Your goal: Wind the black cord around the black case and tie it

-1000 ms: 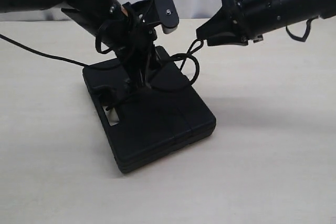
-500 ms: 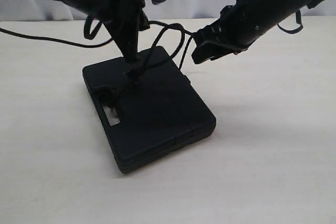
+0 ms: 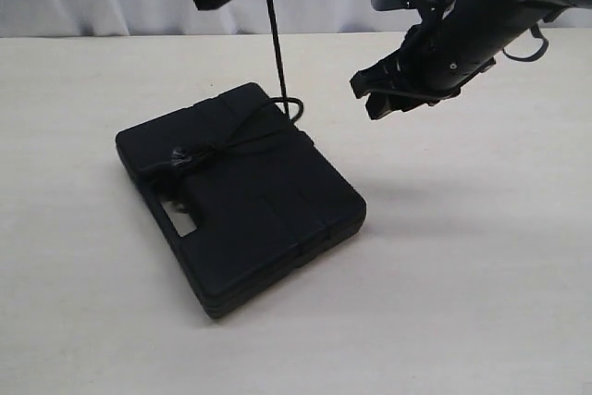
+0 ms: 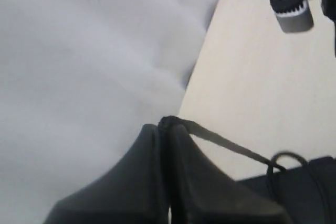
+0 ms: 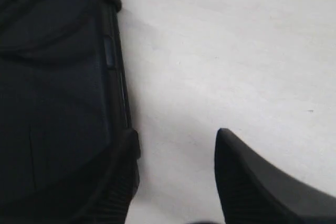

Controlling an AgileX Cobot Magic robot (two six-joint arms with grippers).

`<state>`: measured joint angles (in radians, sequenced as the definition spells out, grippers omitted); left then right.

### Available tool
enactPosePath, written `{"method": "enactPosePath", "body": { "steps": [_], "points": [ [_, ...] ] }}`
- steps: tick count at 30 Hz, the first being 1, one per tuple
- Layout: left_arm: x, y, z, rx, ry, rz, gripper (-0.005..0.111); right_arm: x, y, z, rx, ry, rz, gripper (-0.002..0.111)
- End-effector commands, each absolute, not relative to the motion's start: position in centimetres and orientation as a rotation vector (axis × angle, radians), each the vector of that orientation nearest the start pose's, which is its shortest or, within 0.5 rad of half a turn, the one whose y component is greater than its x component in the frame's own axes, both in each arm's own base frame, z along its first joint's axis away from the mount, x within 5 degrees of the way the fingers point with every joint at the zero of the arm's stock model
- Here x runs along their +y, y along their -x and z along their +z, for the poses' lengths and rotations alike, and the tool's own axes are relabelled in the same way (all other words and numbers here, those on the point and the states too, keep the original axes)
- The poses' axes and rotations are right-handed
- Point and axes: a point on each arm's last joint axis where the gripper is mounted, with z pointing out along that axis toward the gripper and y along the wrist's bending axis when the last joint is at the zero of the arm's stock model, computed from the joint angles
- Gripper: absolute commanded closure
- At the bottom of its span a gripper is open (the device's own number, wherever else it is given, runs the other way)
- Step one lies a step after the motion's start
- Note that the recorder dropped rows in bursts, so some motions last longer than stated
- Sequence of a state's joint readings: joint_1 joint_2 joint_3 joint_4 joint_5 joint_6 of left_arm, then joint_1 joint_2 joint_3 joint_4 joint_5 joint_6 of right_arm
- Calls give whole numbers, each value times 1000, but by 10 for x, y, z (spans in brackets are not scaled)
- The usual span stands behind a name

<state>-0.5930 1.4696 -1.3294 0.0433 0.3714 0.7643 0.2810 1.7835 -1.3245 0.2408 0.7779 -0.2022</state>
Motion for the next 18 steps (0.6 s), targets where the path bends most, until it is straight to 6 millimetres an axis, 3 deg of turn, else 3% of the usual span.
{"method": "enactPosePath", "body": {
  "steps": [1,6,11,18],
  "points": [
    [-188,-279,402,1435,-1180,145,107,120,-357,240,2657,480,313,64],
    [-188,-280,405,1400,-1180,166,107,121,-357,241,2651,474,340,64],
    [-188,-280,421,1300,-1135,192,107,123,-357,242,2642,470,366,64],
    [-188,-276,426,1363,-1090,96,107,128,-360,244,2612,413,443,64]
  ]
}}
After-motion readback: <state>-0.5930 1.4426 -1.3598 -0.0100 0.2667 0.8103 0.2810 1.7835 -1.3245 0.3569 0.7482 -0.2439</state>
